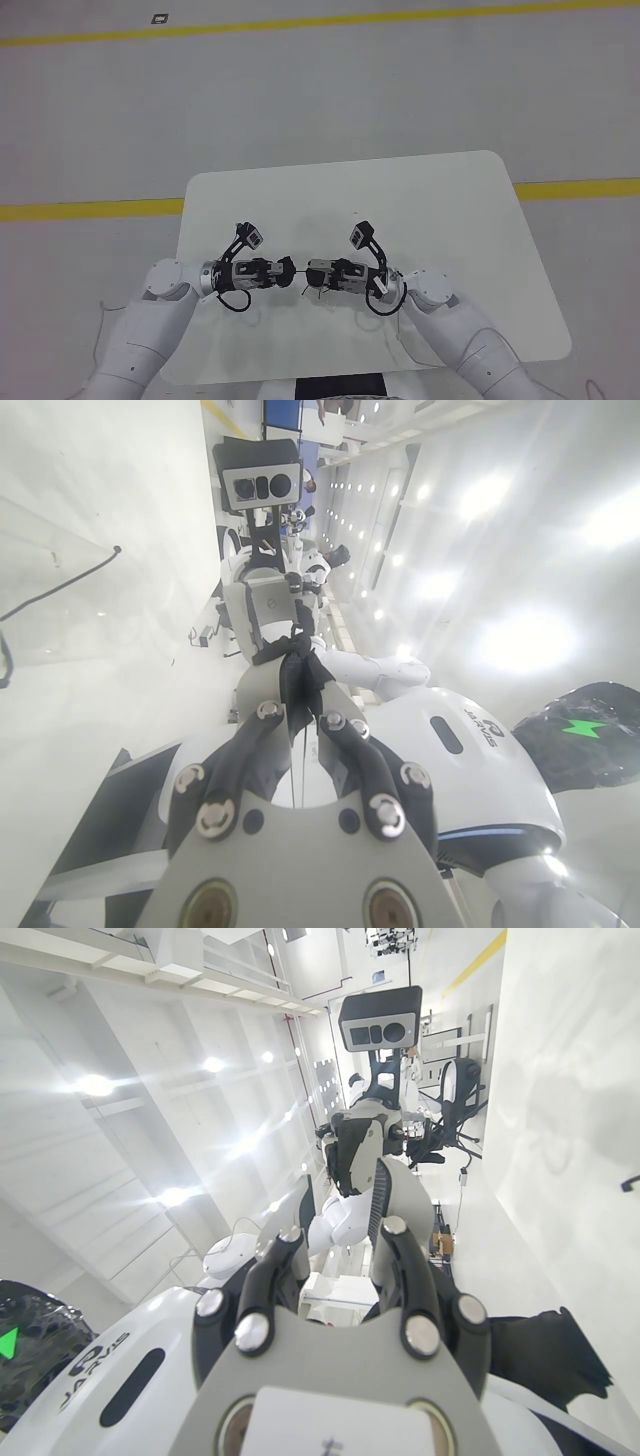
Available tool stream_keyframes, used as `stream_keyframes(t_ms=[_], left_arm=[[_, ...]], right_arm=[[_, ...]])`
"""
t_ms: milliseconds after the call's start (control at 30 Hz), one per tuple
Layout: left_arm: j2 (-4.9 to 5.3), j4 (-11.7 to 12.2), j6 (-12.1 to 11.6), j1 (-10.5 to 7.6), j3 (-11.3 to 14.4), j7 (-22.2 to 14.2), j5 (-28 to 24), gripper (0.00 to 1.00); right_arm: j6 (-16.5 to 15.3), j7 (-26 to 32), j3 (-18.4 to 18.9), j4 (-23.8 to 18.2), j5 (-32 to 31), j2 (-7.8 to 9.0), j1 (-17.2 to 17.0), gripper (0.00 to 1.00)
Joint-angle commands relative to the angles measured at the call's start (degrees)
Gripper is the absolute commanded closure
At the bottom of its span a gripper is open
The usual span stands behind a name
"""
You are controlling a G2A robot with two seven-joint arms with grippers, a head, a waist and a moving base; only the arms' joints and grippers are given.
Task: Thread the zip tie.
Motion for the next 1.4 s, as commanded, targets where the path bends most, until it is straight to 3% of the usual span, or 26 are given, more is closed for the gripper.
stream_keyframes(t_ms=[0,100,467,600,1367], left_arm=[[0.00,0.0,0.0,0.00,0.0,0.0,0.0,1.00],[0.00,0.0,0.0,0.00,0.0,0.0,0.0,1.00],[0.00,0.0,0.0,0.00,0.0,0.0,0.0,1.00],[0.00,0.0,0.0,0.00,0.0,0.0,0.0,1.00],[0.00,0.0,0.0,0.00,0.0,0.0,0.0,1.00]], right_arm=[[-0.1,0.0,-0.2,0.0,-0.2,0.00,0.1,0.79],[-0.2,-0.1,-0.4,0.0,-0.2,0.02,0.1,0.85],[-0.7,-0.7,-1.1,-0.5,-0.7,0.14,0.1,0.87],[-0.9,-0.9,-1.1,-0.6,-0.7,0.21,0.1,1.00],[-1.7,-2.5,-0.9,-2.2,-2.1,0.86,-0.8,1.00]])
